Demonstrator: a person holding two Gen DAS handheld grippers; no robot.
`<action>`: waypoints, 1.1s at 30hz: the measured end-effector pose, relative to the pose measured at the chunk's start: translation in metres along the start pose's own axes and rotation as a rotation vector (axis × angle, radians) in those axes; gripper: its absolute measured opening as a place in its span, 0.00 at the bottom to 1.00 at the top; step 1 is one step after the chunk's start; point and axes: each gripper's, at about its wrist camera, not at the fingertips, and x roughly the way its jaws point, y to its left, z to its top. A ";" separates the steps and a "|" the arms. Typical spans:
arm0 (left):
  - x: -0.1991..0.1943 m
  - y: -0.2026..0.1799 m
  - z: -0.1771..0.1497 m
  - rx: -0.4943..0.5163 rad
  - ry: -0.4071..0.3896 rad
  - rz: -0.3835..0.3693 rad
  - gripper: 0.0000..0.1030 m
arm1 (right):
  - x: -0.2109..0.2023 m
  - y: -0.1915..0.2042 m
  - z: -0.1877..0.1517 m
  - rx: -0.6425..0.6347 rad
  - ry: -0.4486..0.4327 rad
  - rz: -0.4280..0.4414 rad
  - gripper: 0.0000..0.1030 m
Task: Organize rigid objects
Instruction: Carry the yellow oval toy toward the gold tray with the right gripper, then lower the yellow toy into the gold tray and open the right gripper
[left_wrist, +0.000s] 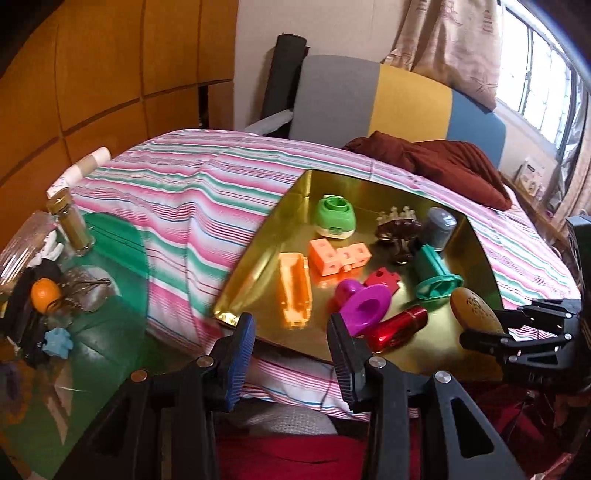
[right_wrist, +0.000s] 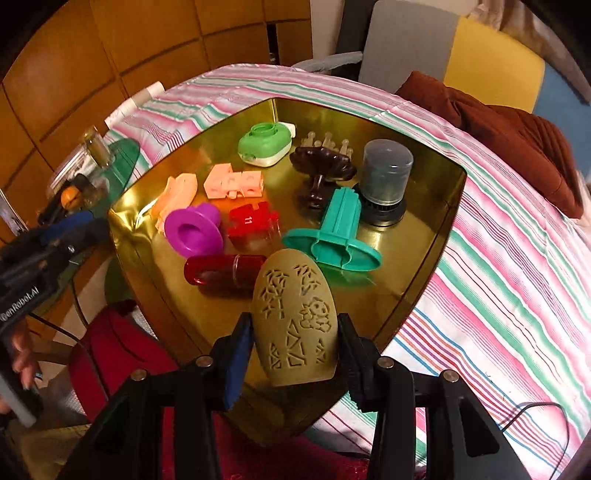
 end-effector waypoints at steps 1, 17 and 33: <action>0.000 0.001 0.000 0.000 0.002 0.017 0.39 | 0.001 0.001 0.000 -0.001 0.003 -0.006 0.44; -0.003 0.002 -0.003 0.038 0.043 0.099 0.39 | 0.010 0.017 0.000 -0.058 0.017 -0.141 0.48; -0.018 0.002 0.008 0.043 0.054 0.105 0.39 | -0.066 0.030 0.011 0.173 -0.252 -0.106 1.00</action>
